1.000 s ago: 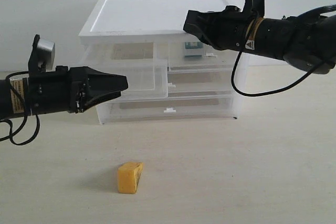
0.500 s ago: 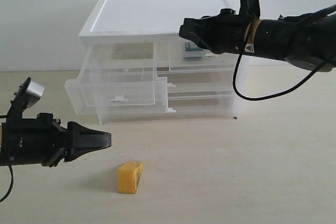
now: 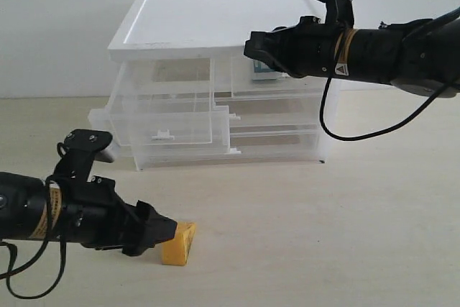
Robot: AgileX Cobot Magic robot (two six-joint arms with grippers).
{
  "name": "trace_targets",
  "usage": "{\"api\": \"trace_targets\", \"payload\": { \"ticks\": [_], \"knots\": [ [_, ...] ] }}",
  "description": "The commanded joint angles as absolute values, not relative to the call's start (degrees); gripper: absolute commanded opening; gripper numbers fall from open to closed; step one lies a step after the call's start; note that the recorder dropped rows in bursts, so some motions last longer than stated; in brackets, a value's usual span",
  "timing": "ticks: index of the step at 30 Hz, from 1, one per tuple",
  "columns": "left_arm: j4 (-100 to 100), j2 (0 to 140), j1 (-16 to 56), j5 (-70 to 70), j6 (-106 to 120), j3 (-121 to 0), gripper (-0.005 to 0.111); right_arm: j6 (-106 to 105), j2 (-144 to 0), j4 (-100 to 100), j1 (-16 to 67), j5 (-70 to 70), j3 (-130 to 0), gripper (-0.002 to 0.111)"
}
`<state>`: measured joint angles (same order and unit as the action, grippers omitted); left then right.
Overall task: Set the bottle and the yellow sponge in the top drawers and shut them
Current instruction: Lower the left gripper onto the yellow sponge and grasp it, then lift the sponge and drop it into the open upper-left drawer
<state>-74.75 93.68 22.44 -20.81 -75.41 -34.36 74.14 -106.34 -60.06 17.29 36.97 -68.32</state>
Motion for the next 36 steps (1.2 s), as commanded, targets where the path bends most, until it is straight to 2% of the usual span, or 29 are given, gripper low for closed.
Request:
{"api": "trace_targets", "payload": {
  "ticks": [1,7,12,14,15,20,21,26,30,33,36],
  "knots": [
    [-72.8,94.7,27.7,-17.2,-75.6,-36.1,0.067,74.6,-106.4,-61.5,17.1,35.3,-68.2,0.000],
    [-69.8,100.8,30.1,-7.1,-76.2,-38.8,0.067,74.8,-106.4,-61.4,17.1,35.3,-68.2,0.000],
    [-69.9,104.4,30.1,-12.0,-76.2,-41.9,0.066,74.8,-106.4,-61.9,17.1,35.3,-68.2,0.000],
    [-71.1,105.6,30.1,-12.1,-76.2,-42.5,0.056,74.6,-106.4,-62.1,17.1,35.1,-68.2,0.000],
    [-71.3,106.0,30.1,-12.1,-76.2,-42.5,0.046,74.3,-106.4,-62.1,17.1,35.1,-68.2,0.000],
    [-73.0,106.0,30.1,-12.4,-76.2,-42.5,0.016,73.8,-106.4,-62.1,17.1,35.1,-68.2,0.000],
    [-73.4,105.9,30.1,-12.1,-76.5,-42.5,0.004,73.5,-106.4,-62.1,17.1,35.1,-68.2,0.000],
    [-77.8,100.0,30.5,-10.9,-80.7,-39.1,0.004,73.5,-106.4,-62.1,17.1,35.1,-68.2,0.000],
    [-81.3,87.5,33.8,-13.1,-84.3,-34.0,0.004,73.5,-106.4,-62.1,17.1,35.1,-68.2,0.000],
    [-89.6,81.2,35.4,-17.8,-91.1,-32.2,0.004,73.5,-106.4,-62.1,17.1,35.1,-68.2,0.000],
    [-99.9,76.0,36.0,-16.6,-102.2,-32.1,0.004,73.5,-106.4,-62.1,17.1,35.1,-68.2,0.000]
  ]
}}
